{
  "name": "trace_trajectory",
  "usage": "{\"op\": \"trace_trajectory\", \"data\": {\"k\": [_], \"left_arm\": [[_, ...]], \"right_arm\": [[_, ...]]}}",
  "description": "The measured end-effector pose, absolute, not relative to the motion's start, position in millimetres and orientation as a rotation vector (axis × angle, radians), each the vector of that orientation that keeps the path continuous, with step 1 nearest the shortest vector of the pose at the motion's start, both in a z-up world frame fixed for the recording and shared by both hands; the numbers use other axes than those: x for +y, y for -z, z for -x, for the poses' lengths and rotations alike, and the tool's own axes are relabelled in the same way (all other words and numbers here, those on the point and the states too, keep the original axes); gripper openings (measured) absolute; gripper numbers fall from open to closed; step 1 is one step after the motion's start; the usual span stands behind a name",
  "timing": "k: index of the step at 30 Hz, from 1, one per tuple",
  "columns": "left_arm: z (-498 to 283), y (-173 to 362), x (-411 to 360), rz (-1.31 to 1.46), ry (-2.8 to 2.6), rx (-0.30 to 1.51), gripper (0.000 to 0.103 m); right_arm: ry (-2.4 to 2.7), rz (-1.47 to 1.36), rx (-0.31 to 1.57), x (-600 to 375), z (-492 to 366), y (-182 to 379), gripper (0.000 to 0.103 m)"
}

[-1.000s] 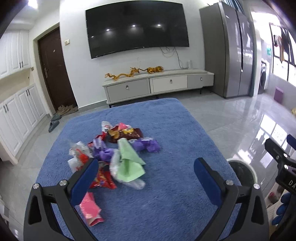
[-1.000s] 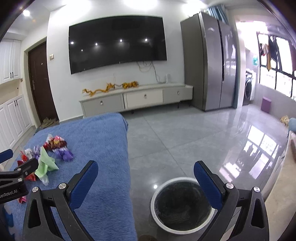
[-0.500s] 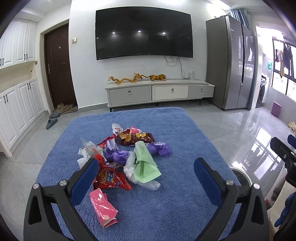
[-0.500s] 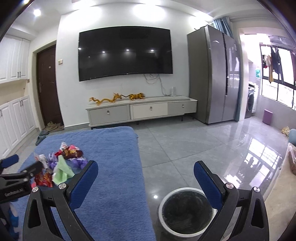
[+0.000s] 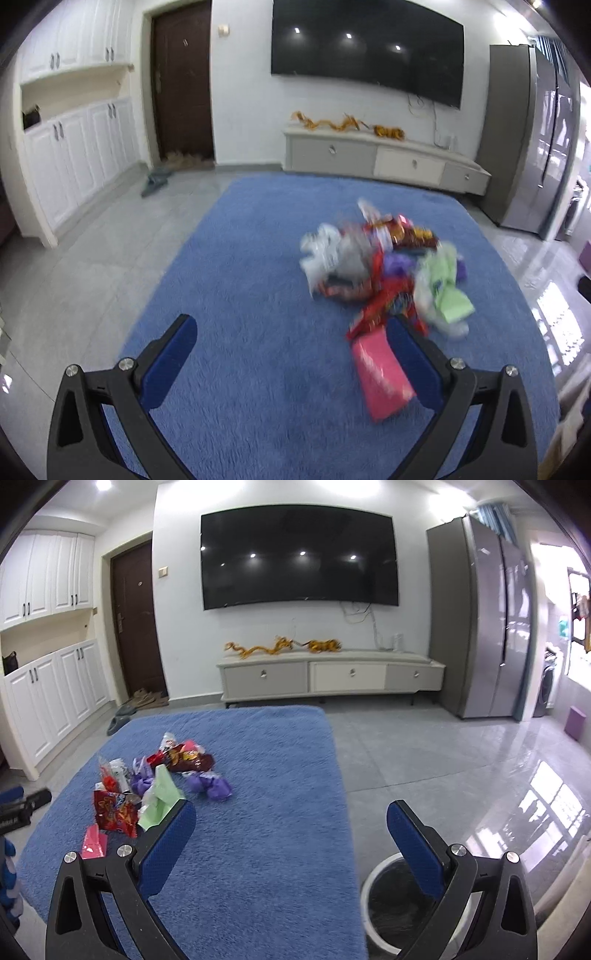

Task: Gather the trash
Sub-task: 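Grasp the pink paper box with left tool while right tool grasps green tissue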

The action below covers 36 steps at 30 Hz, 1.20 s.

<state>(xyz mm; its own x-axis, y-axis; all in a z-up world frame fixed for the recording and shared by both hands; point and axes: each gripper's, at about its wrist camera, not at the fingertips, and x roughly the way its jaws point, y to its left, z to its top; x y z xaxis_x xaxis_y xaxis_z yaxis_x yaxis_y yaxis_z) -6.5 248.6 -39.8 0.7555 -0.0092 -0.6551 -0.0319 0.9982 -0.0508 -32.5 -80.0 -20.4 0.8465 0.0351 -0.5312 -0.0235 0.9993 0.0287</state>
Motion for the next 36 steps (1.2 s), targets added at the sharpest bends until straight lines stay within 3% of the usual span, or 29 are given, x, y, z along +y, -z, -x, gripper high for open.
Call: {"op": "trace_trajectory", "data": {"k": [3,5,9,17,22,23,25,36], "left_arm": [[4.8,59.5,234.4,0.077,0.093,0.785,0.099],[-2.6,74.0,220.2,0.092,0.147,0.838,0.089],[-20.4,87.7,200.6,0.115,0.173,0.906,0.08],[-24.2,107.1,193.0,0.115,0.198,0.968,0.048],[-15.8,105.3,190.8,0.119,0.228,0.95,0.032],[-13.9,105.1,191.2,0.12,0.232,0.949,0.031],[-6.7,102.4,194.6,0.126,0.234,0.935,0.03],[18.9,55.0,192.4,0.124,0.273,0.83,0.029]], "right_arm": [[-0.087,-0.026,0.587,-72.4,22.7,26.5,0.102],[-0.15,-0.037,0.615,-63.9,13.6,31.8,0.098],[-0.268,-0.072,0.681,-46.9,-9.9,43.0,0.091],[-0.447,-0.107,0.797,0.4,-67.7,68.9,0.087],[-0.48,-0.119,0.861,21.7,-99.0,91.1,0.067],[-0.479,-0.12,0.875,23.2,-103.1,95.5,0.063],[-0.484,-0.145,0.905,20.1,-106.9,102.1,0.035],[-0.553,-0.264,0.813,-28.4,-56.9,71.9,0.03]]}}
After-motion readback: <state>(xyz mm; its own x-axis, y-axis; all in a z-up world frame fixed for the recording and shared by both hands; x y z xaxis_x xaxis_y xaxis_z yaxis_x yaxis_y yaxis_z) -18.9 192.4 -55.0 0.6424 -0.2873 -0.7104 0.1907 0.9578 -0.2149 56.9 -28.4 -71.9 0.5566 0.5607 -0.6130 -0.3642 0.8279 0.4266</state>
